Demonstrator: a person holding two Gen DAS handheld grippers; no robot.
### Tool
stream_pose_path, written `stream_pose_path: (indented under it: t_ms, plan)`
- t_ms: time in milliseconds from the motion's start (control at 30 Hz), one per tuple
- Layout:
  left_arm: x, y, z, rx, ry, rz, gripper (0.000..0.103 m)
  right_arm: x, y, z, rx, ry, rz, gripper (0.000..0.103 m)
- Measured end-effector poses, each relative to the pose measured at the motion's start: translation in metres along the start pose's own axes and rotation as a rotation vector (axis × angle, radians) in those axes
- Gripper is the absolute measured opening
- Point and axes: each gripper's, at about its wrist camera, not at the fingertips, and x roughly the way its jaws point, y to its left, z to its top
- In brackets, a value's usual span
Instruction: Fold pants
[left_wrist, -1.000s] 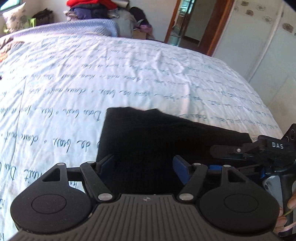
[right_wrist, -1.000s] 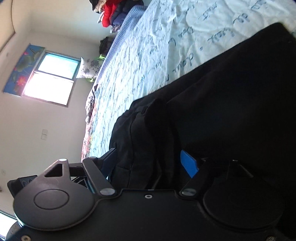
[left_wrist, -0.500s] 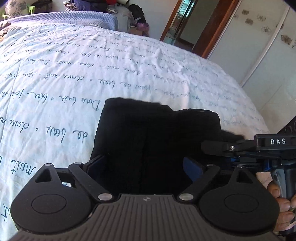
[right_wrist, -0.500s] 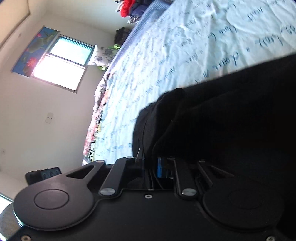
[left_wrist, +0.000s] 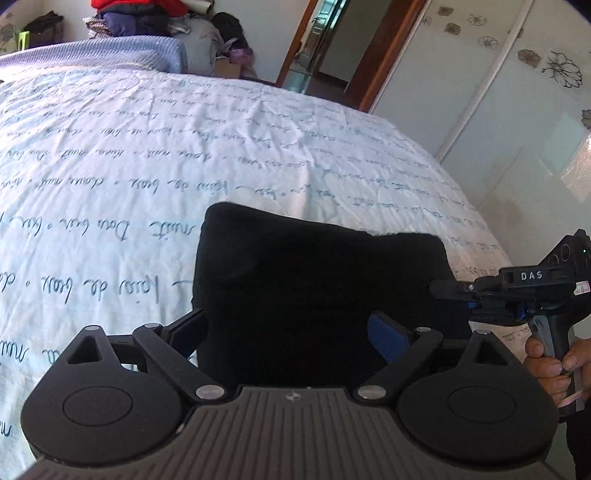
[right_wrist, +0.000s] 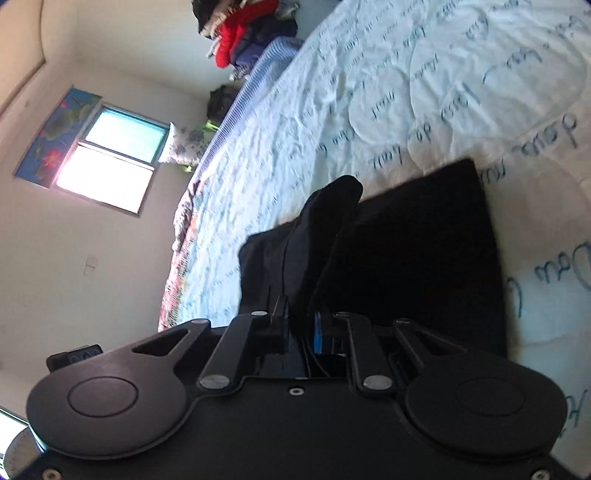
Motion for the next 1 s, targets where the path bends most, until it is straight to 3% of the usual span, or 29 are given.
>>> stream_pose_path:
  t_ms: [133,367,400,433,500,567,633,667,700,733,800,867,933,1000]
  plan:
    - [0.003,-0.018,0.010,0.054,-0.020,-0.004,0.095,-0.021,0.010,0.010,-0.061,-0.035,0.012,0.014]
    - [0.046,-0.042,-0.003,0.148,0.008,0.067,0.095,-0.012,-0.045,0.002,-0.046,-0.015,-0.162,0.015]
    - [0.054,-0.044,-0.006,0.157,0.014,0.093,0.095,-0.011,-0.046,-0.001,-0.050,-0.031,-0.165,0.016]
    - [0.062,-0.045,-0.010,0.174,0.024,0.125,0.095,-0.012,-0.043,-0.002,-0.056,-0.046,-0.180,0.023]
    - [0.072,-0.048,-0.015,0.213,0.031,0.170,0.095,-0.019,-0.030,-0.002,-0.075,-0.095,-0.231,0.031]
    - [0.074,-0.048,-0.018,0.222,0.025,0.180,0.098,-0.034,-0.007,-0.001,-0.149,-0.205,-0.301,0.031]
    - [0.074,-0.047,-0.019,0.209,0.019,0.176,0.101,-0.047,0.019,-0.002,-0.222,-0.314,-0.277,0.032]
    - [0.075,-0.047,-0.019,0.207,0.020,0.178,0.101,-0.047,0.030,-0.004,-0.233,-0.331,-0.227,0.041]
    - [0.077,-0.048,-0.019,0.209,0.023,0.185,0.101,-0.043,0.039,-0.006,-0.236,-0.321,-0.173,0.063]
    - [0.077,-0.049,-0.020,0.212,0.024,0.191,0.101,-0.035,0.045,-0.008,-0.237,-0.302,-0.132,0.078]
    - [0.078,-0.050,-0.021,0.218,0.024,0.198,0.102,-0.011,0.046,-0.015,-0.233,-0.245,-0.085,0.078]
    - [0.078,-0.051,-0.021,0.216,0.020,0.199,0.102,0.018,0.026,-0.016,-0.172,-0.162,-0.117,0.078]
    - [0.078,-0.050,-0.022,0.216,0.023,0.204,0.102,0.033,-0.001,-0.019,-0.103,-0.137,-0.163,0.060]
    - [0.078,-0.050,-0.024,0.221,0.021,0.201,0.102,0.023,-0.005,-0.016,-0.049,-0.152,-0.134,0.057]
